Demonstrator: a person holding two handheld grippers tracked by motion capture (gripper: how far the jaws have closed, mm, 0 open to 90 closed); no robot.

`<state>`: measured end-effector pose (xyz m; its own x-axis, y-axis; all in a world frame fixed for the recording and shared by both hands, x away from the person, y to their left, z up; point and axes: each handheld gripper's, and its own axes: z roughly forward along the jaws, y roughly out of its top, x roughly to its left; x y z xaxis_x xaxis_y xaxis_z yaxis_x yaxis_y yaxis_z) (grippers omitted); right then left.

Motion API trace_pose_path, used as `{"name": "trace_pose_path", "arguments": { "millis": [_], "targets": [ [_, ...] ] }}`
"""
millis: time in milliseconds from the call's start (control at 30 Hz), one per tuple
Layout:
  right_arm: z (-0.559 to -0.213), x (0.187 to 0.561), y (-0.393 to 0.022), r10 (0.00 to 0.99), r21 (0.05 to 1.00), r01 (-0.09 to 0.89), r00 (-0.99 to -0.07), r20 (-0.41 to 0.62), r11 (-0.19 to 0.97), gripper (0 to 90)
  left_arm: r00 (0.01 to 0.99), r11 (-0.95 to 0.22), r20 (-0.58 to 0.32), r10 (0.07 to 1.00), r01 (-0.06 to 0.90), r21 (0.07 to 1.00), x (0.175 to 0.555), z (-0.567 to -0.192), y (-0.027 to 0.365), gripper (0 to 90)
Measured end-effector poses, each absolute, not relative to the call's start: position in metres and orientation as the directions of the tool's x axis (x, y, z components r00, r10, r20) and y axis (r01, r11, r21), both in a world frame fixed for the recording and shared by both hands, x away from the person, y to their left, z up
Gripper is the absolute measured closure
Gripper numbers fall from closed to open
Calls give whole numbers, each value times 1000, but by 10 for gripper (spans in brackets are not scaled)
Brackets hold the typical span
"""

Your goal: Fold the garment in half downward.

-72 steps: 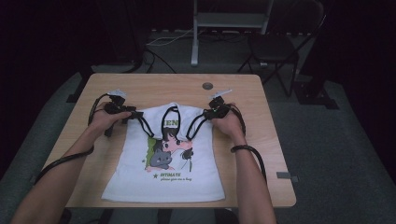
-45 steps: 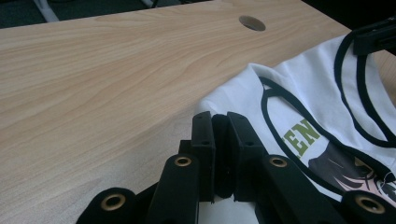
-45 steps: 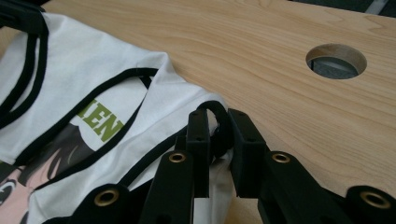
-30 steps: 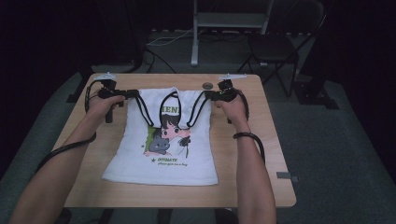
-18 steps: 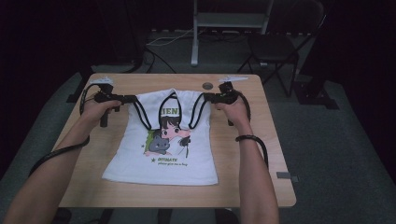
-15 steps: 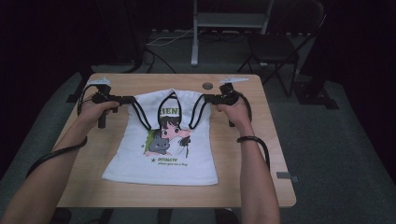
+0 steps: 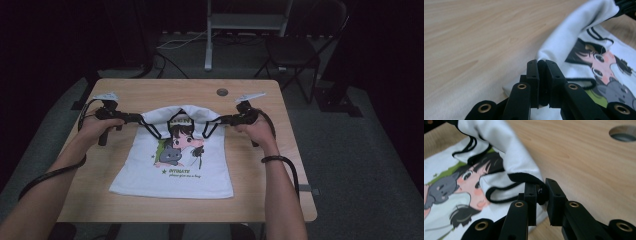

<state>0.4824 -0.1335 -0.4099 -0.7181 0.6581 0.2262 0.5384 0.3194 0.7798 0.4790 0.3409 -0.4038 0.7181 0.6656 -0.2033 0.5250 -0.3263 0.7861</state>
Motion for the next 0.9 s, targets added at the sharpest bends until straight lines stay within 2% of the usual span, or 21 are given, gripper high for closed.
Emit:
{"name": "trace_pose_path", "arguments": {
  "millis": [400,767,900],
  "targets": [
    [-418,464,-134,675,759,507,-728,124,408,799,749,-433,-88,656,470,769,458,-408,335,826],
    [-413,448,-136,670,800,472,-732,123,370,799,753,-408,-77,653,435,803,443,-406,337,826],
    [-413,443,-134,664,788,470,-741,106,399,799,754,-409,-75,652,434,803,439,-408,337,826]
  ]
}}
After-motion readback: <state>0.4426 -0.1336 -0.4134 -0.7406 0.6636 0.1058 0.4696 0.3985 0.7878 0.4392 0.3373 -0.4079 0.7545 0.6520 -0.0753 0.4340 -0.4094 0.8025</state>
